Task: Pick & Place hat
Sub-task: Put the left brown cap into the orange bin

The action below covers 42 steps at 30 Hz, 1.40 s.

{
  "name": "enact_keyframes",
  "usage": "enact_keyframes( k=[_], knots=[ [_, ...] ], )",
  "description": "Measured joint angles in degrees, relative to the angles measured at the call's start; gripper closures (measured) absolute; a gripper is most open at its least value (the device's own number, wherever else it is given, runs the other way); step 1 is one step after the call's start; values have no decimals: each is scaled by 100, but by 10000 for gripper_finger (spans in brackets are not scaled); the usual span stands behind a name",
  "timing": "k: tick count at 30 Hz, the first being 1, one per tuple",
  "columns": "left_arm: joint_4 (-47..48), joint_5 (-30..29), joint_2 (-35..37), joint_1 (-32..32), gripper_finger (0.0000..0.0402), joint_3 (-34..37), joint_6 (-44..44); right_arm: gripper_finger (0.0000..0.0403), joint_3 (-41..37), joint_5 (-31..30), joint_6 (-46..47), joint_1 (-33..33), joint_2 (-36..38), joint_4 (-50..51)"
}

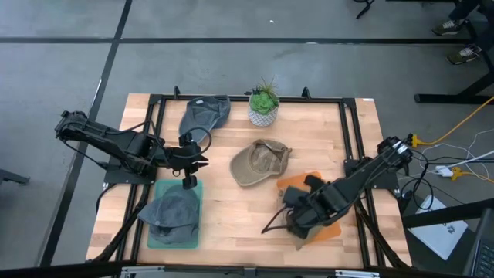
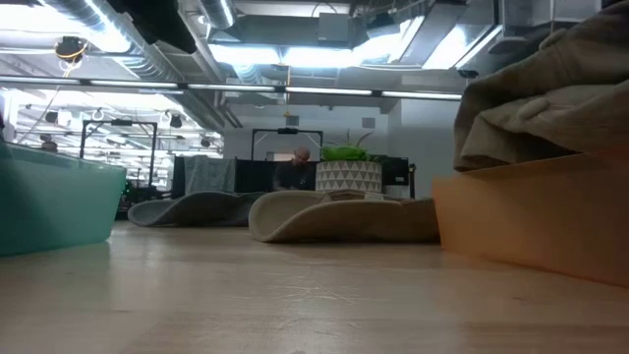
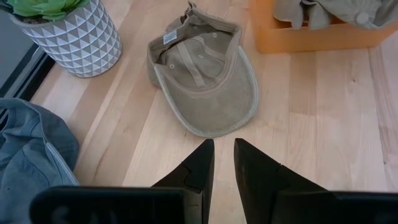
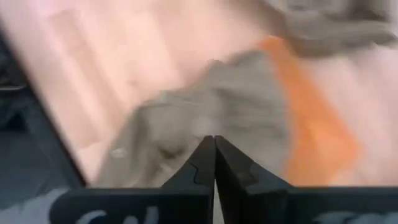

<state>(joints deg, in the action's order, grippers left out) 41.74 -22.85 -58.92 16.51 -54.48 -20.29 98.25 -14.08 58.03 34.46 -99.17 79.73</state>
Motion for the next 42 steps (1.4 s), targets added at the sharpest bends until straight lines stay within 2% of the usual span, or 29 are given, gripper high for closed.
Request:
enact_keyframes(
  k=[4,9,15,21,30,36,40,42],
  knots=[
    [2,0,0,0,343,0,2,397,69,25,620,0,-12,762],
    [7,4,0,0,343,0,2,397,-418,683,919,2,-12,580],
    [5,24,0,0,343,0,-3,397,-1332,1486,777,2,-16,-894],
    [4,25,0,0,343,0,-9,397,-2003,1518,146,-30,-16,-2800],
    [7,33,0,0,343,0,-8,397,-2891,1501,153,-164,-16,-3538],
    [7,35,0,0,343,0,-7,397,-2905,1546,-32,-270,-16,-3603],
    [7,41,0,0,343,0,-7,397,-2450,1876,-132,-400,-16,-2998],
    [4,41,0,0,343,0,-3,397,-2062,1830,-224,-439,10,-2579]
  ],
)
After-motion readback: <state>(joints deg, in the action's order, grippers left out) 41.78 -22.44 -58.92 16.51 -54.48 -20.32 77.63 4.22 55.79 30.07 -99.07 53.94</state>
